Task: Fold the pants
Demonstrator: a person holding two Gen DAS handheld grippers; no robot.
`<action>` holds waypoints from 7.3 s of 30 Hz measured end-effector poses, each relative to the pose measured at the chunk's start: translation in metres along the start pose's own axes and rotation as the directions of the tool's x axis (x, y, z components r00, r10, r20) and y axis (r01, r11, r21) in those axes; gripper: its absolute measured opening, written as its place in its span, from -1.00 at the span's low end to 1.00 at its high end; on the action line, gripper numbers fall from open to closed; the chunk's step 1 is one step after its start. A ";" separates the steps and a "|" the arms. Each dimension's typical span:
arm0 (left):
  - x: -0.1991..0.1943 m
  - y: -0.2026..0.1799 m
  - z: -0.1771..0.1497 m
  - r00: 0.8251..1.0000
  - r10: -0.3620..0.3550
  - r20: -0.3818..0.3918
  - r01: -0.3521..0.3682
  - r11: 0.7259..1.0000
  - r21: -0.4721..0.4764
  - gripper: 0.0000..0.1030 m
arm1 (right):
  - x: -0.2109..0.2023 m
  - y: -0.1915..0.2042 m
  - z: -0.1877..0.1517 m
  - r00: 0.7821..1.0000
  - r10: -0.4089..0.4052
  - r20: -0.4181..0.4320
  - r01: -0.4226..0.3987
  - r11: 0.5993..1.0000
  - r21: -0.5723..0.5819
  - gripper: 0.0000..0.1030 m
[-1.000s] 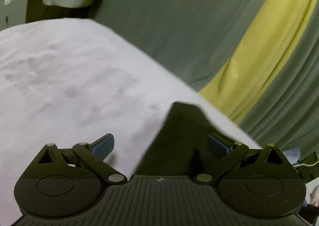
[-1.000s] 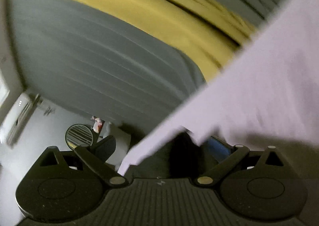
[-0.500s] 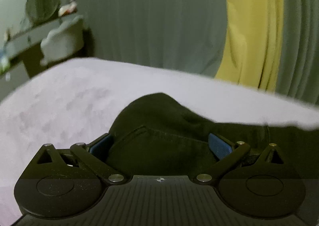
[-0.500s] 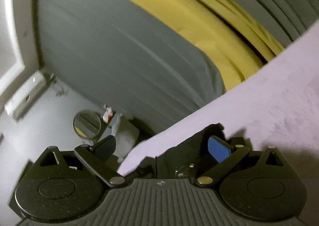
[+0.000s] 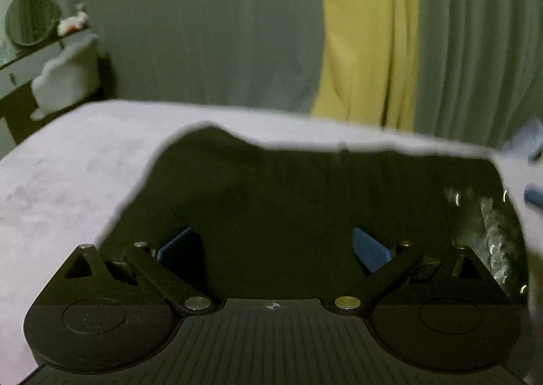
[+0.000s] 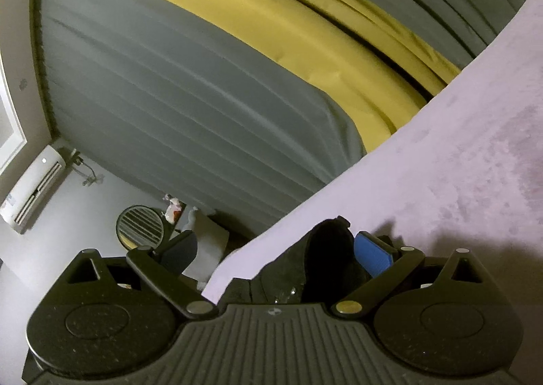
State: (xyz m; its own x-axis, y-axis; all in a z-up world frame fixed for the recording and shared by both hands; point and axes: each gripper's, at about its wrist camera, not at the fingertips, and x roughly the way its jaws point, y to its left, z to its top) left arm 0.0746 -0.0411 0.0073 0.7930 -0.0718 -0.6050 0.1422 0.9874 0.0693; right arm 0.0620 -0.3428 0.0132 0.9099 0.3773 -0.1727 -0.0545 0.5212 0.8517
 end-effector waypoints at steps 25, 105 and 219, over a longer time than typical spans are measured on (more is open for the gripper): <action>-0.040 0.146 -0.059 0.996 0.051 -0.071 -0.071 0.945 -0.319 1.00 | 0.020 0.004 -0.049 0.989 -0.033 -0.143 0.013 0.991 -0.134 -0.24; -0.100 0.131 -0.112 0.997 0.012 -0.071 -0.023 0.986 -0.164 1.00 | -0.053 0.062 -0.148 0.674 -0.736 0.056 0.645 0.550 -0.531 0.92; -0.089 0.116 -0.112 0.990 -0.056 -0.129 0.039 0.991 -0.124 1.00 | -0.050 0.076 -0.188 0.743 -0.669 -0.001 0.515 0.574 -0.637 0.92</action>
State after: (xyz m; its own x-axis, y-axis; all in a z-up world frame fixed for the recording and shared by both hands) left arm -0.0462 0.0954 -0.0201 0.7006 -0.1077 -0.7054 0.0985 0.9937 -0.0538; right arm -0.0648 -0.1782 -0.0059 0.7122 -0.0674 -0.6988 0.1759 0.9808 0.0847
